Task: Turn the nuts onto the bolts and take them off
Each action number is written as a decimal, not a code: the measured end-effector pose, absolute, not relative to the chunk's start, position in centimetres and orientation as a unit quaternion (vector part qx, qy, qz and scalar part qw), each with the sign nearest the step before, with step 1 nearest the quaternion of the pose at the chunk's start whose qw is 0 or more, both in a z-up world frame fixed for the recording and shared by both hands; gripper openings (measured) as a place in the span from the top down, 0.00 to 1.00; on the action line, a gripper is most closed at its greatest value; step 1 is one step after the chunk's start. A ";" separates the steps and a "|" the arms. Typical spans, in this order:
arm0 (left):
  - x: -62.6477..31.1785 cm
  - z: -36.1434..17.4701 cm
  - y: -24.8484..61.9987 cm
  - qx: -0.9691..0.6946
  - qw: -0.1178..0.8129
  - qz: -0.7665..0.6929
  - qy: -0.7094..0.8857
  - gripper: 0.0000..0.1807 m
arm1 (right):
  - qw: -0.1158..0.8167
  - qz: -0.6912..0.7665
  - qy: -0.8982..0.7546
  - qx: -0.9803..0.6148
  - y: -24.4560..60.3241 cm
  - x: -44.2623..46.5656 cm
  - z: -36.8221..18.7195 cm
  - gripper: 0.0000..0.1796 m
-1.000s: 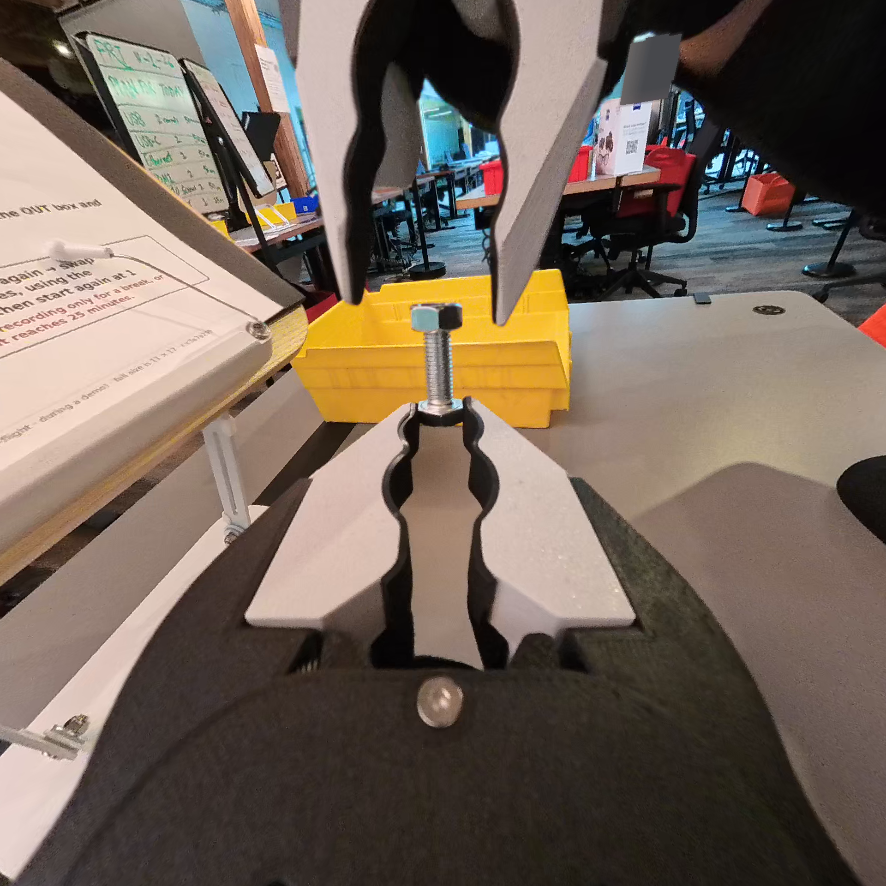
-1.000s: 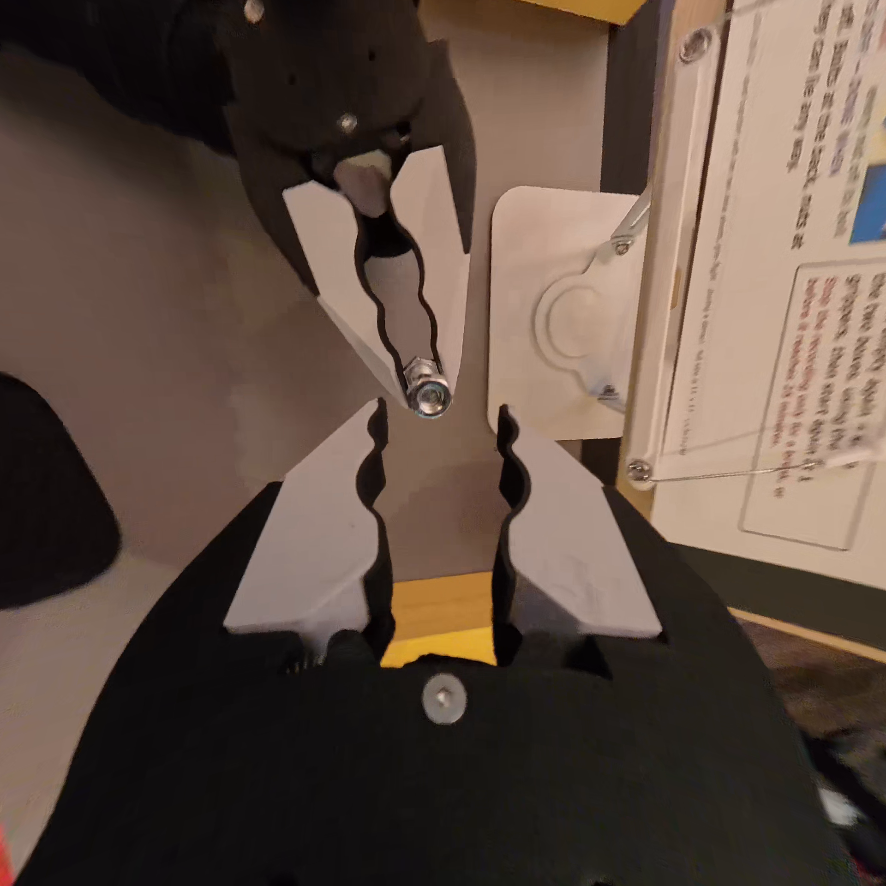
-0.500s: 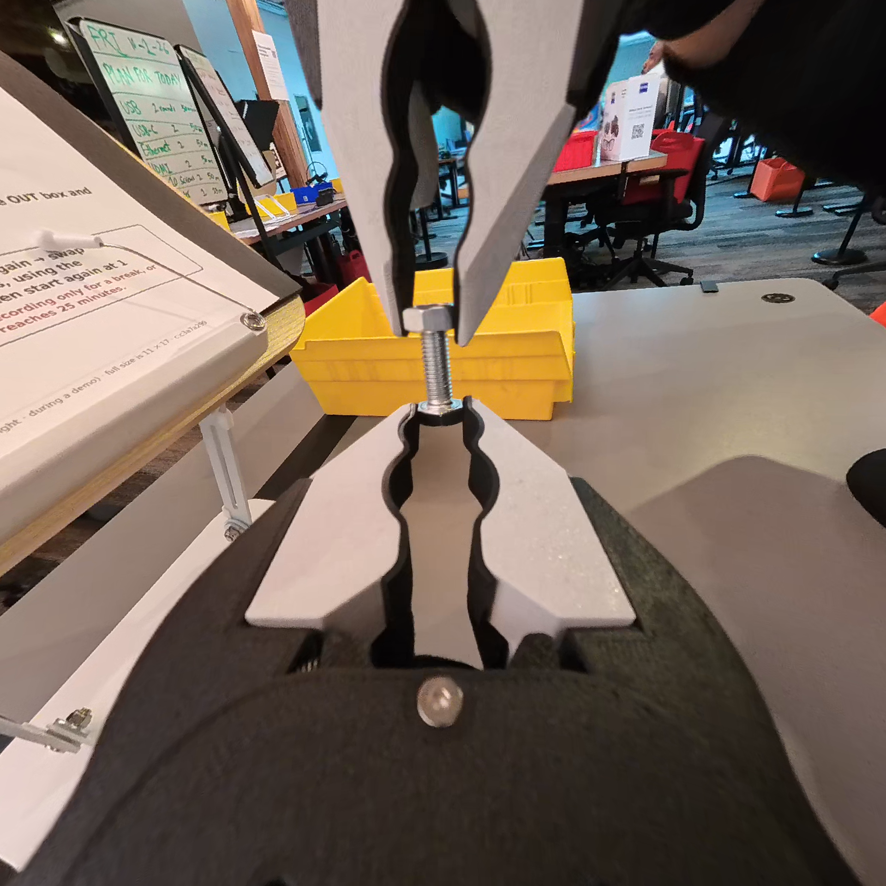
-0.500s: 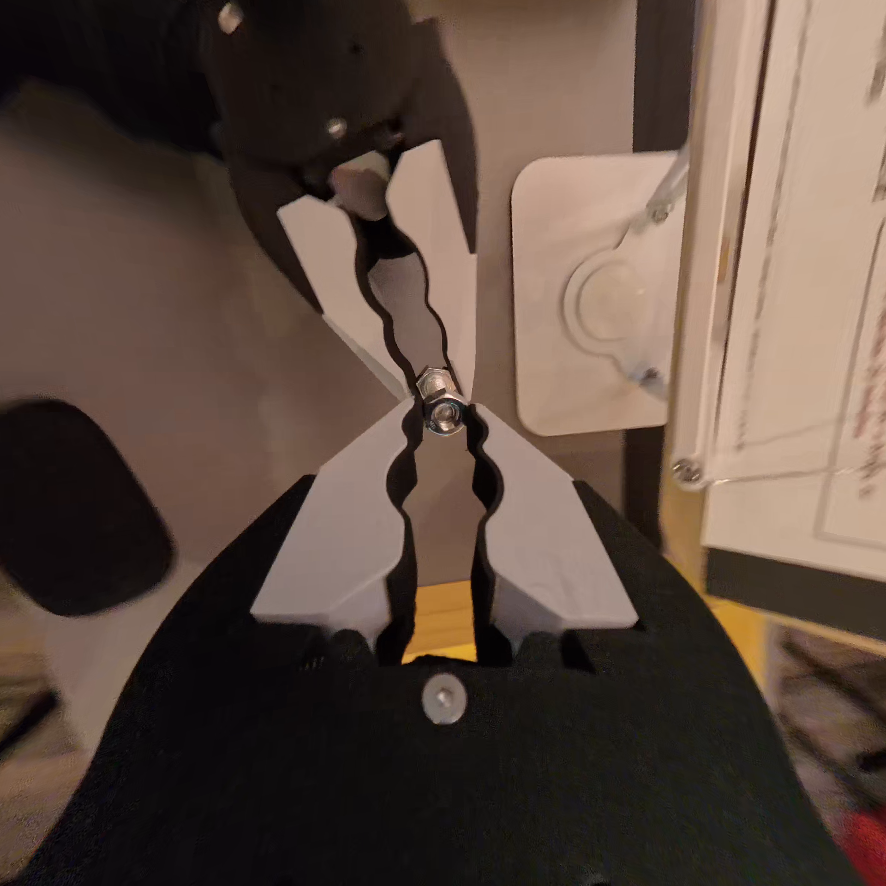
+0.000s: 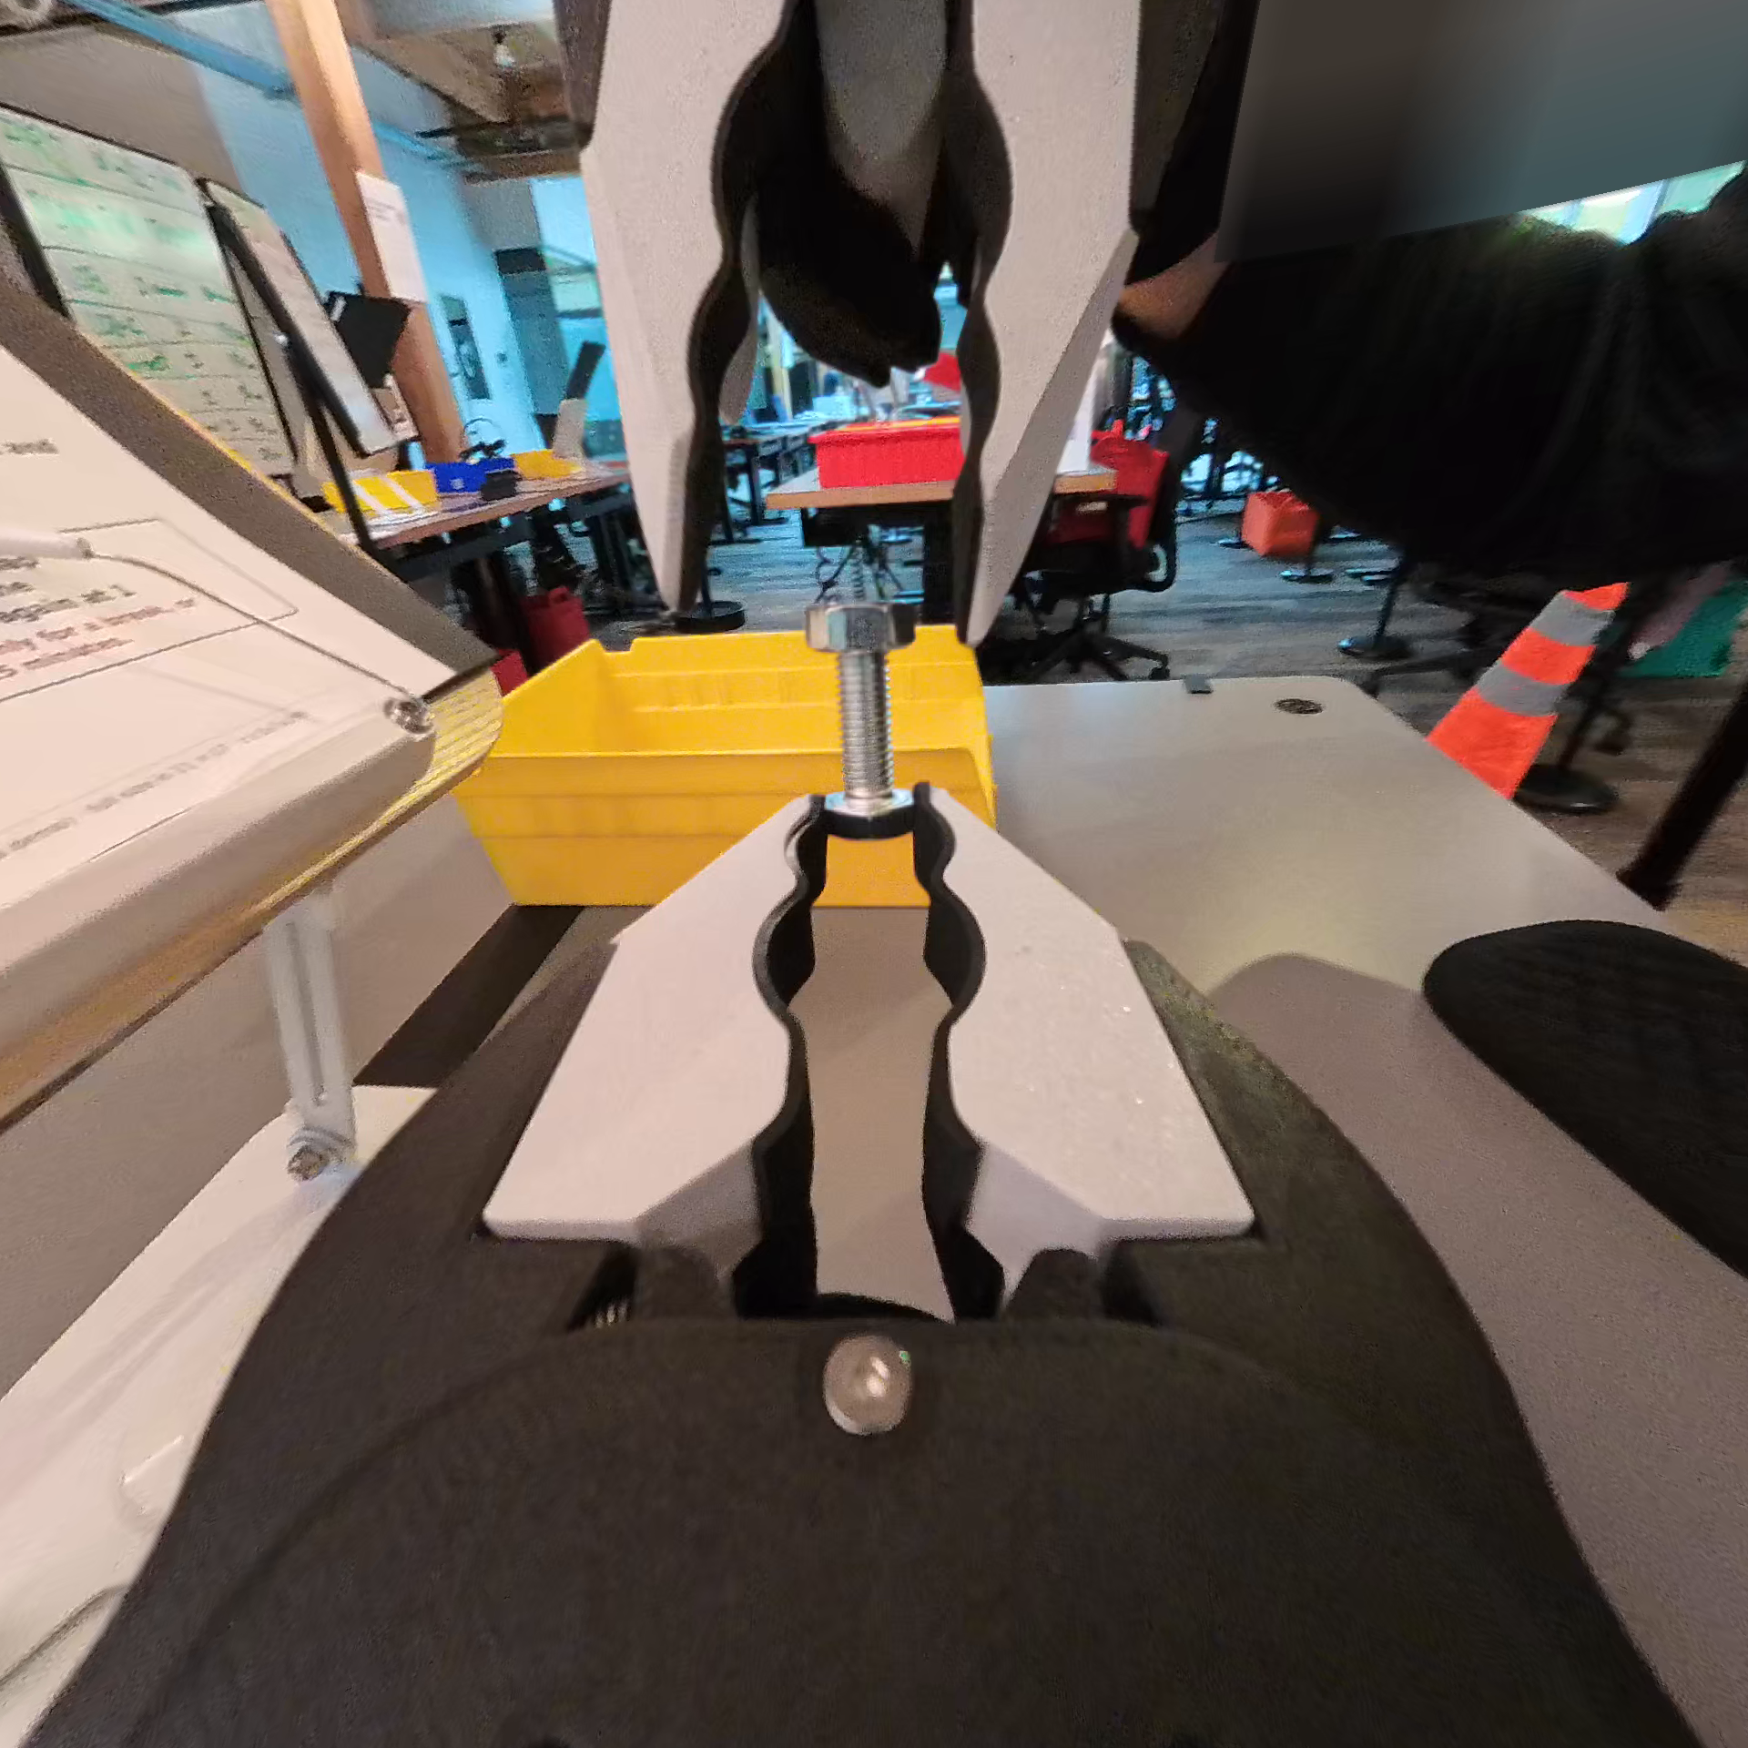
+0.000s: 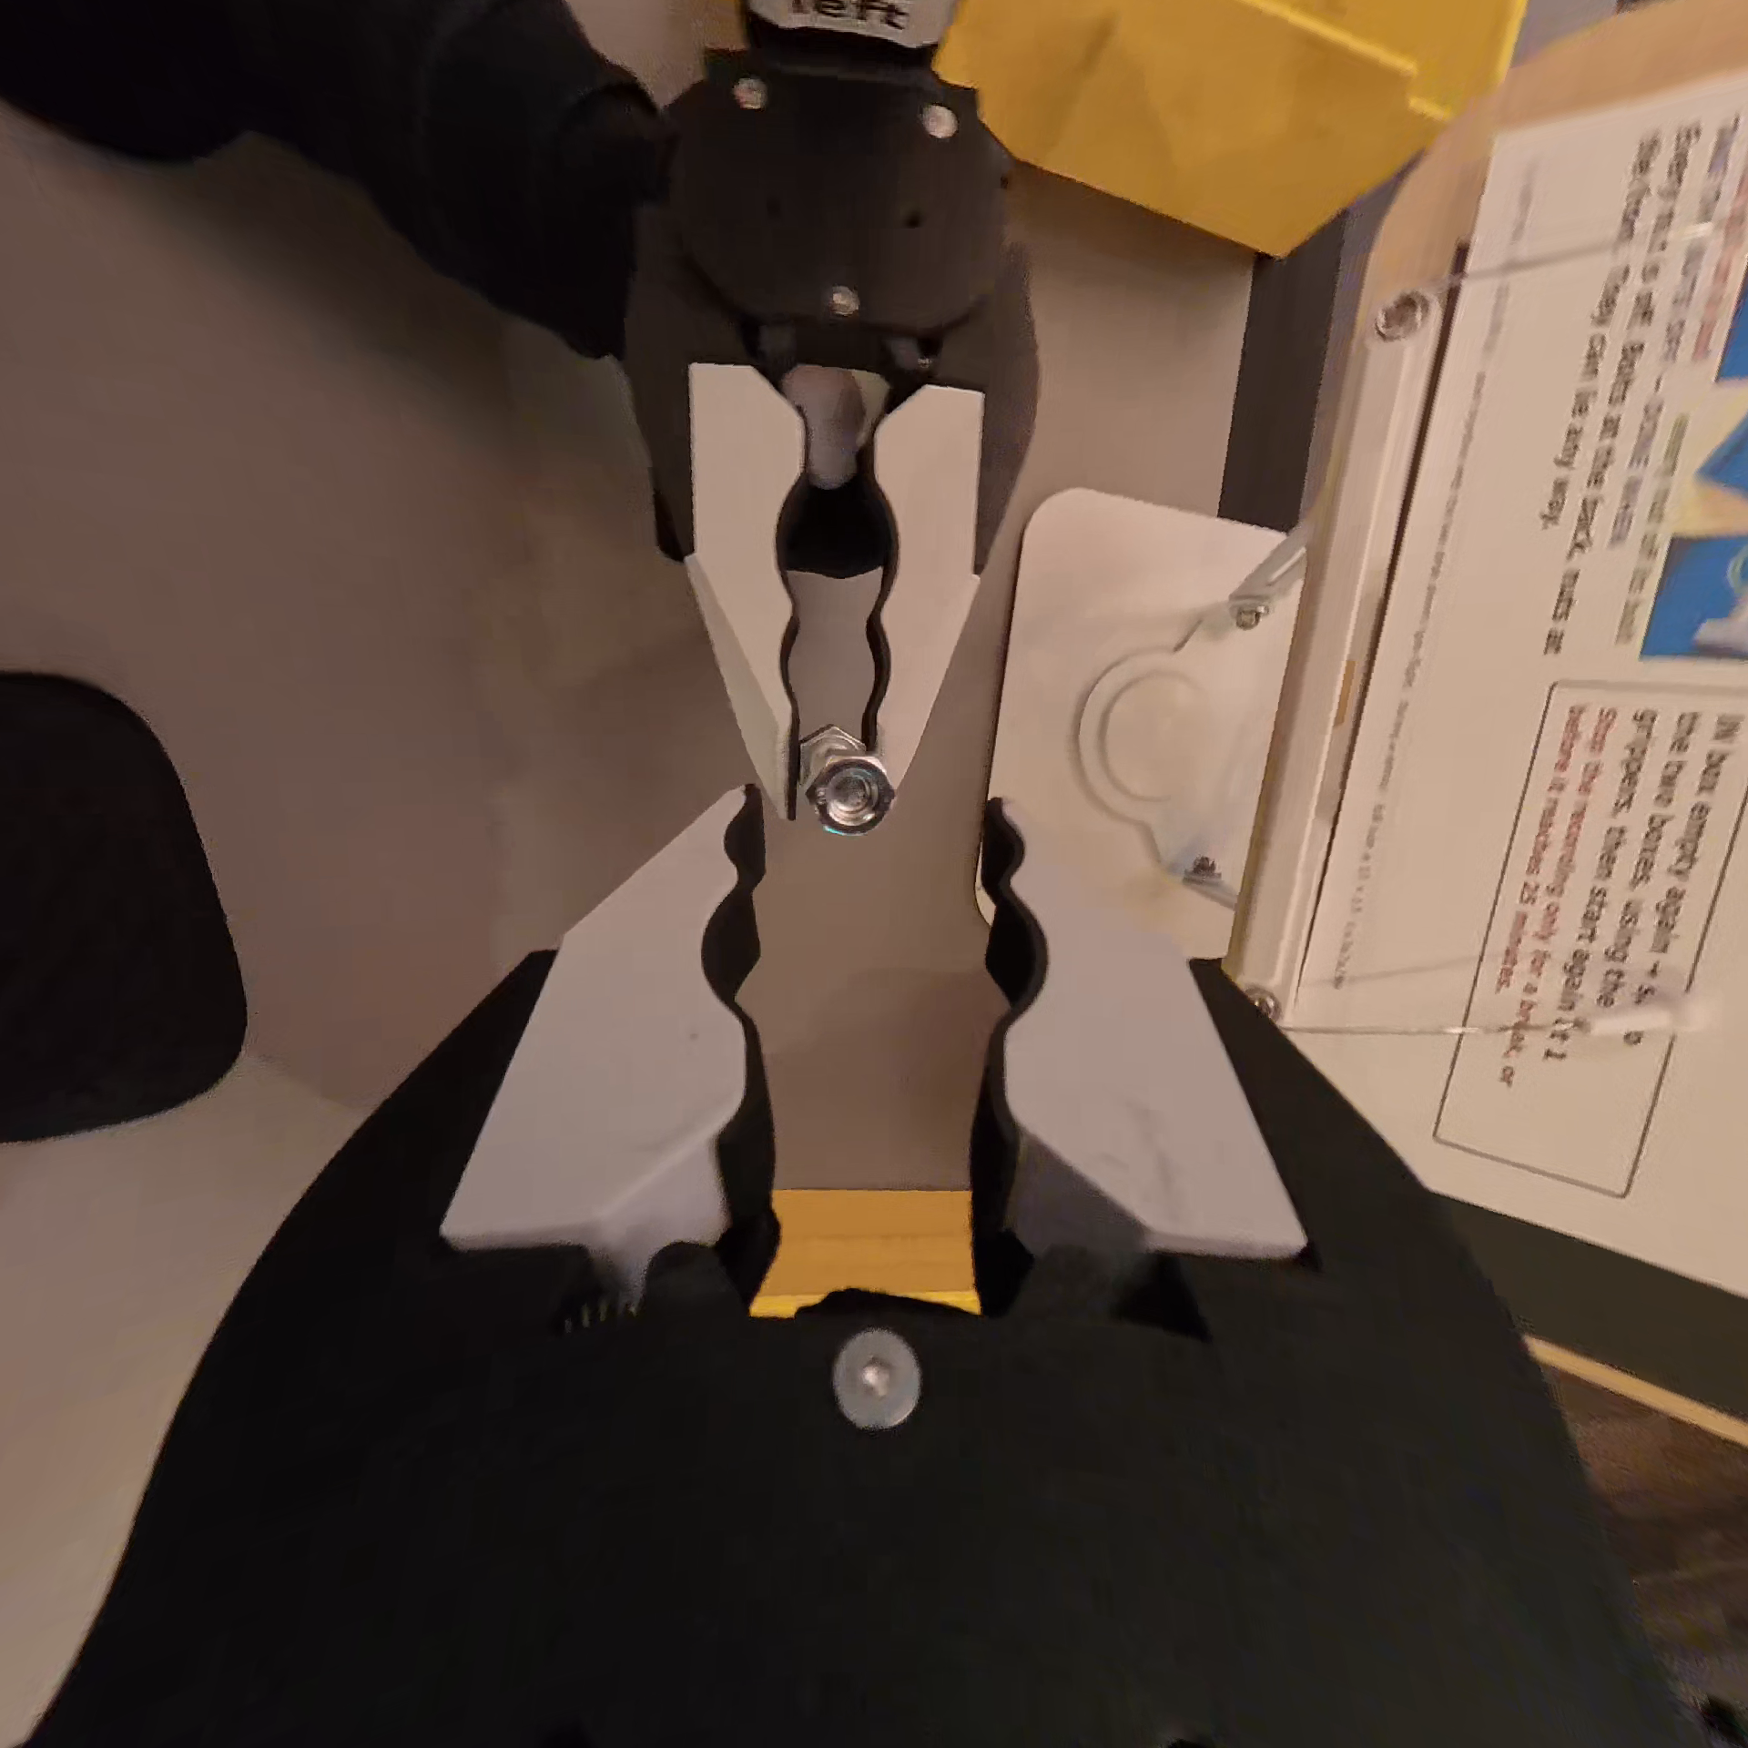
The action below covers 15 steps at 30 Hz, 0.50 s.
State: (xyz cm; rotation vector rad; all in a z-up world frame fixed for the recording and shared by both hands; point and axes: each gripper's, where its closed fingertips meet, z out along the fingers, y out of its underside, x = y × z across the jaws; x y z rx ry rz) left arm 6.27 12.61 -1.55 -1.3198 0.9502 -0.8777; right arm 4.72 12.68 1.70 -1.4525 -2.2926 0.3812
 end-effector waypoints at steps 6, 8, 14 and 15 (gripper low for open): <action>6.3 -1.1 11.6 -0.554 0.582 -0.418 0.423 0.91 | 0.204 0.111 -0.858 -0.459 11.7 5.1 2.2 0.80; 6.3 -1.0 11.3 -0.549 0.578 -0.428 0.426 0.91 | 0.202 0.109 -0.866 -0.445 11.5 5.0 2.1 0.82; 6.2 -0.8 11.2 -0.546 0.582 -0.427 0.426 0.91 | 0.188 0.108 -0.871 -0.440 11.2 4.8 1.8 0.91; 6.2 -0.8 11.2 -0.546 0.583 -0.424 0.427 0.91 | 0.185 0.109 -0.871 -0.442 11.2 4.8 1.7 0.91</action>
